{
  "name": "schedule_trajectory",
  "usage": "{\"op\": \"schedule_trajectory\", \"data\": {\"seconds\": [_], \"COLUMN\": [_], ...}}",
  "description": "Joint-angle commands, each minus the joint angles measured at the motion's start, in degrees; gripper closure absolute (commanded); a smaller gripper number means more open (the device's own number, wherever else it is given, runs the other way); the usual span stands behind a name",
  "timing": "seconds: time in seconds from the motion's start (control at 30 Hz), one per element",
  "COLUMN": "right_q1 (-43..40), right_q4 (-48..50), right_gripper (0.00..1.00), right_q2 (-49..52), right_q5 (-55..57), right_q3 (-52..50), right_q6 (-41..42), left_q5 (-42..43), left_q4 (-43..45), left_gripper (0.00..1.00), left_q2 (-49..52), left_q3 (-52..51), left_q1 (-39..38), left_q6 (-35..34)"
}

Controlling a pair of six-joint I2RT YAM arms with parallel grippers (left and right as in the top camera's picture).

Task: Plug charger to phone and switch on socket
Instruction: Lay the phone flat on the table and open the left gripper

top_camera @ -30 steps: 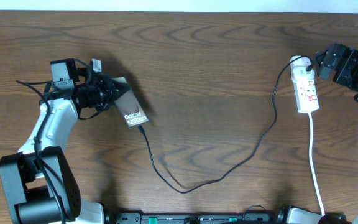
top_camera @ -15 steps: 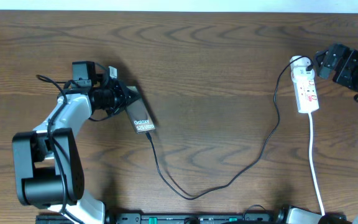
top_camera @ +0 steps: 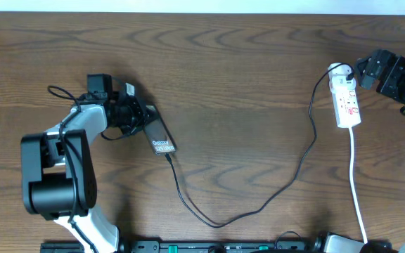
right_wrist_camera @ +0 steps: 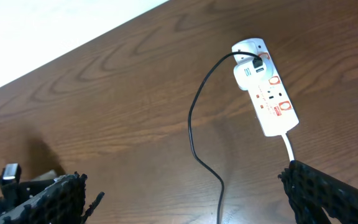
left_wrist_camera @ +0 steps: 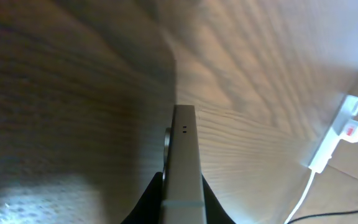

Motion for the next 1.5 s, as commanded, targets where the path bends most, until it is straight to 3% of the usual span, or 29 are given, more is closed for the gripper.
{"op": "schedule_trajectory", "data": {"seconds": [0.0,0.47,0.73,0.83,1.07,1.2,1.47], "right_q1": [0.4,0.4,0.4,0.4,0.4,0.4,0.4], "right_q4": [0.0,0.0,-0.1,0.0,0.0,0.0,0.0], "right_gripper": [0.01,0.01,0.01,0.01,0.01,0.01,0.01], "right_q2": [0.7,0.7,0.7,0.7,0.7,0.7,0.7], "right_q5": [-0.5,-0.5,-0.5,-0.5,-0.5,-0.5,-0.5], "right_q3": [-0.3,-0.3,-0.3,-0.3,-0.3,-0.3,-0.3], "right_q6": [0.8,0.8,0.8,0.8,0.8,0.8,0.8], "left_q5": [0.4,-7.5,-7.9,-7.9,-7.9,-7.9,-7.9], "left_q4": [0.2,0.5,0.7,0.7,0.2,-0.1,-1.5], "left_gripper": [0.93,0.93,0.92,0.86,0.83,0.71,0.7], "left_q2": [1.7,2.8,2.8,2.8,2.8,2.8,2.8], "left_q3": [0.7,0.7,0.7,0.7,0.7,0.7,0.7], "left_q1": [0.0,0.0,0.0,0.0,0.0,0.0,0.0], "left_q6": [1.2,1.5,1.4,1.4,1.4,1.4,1.4]}}
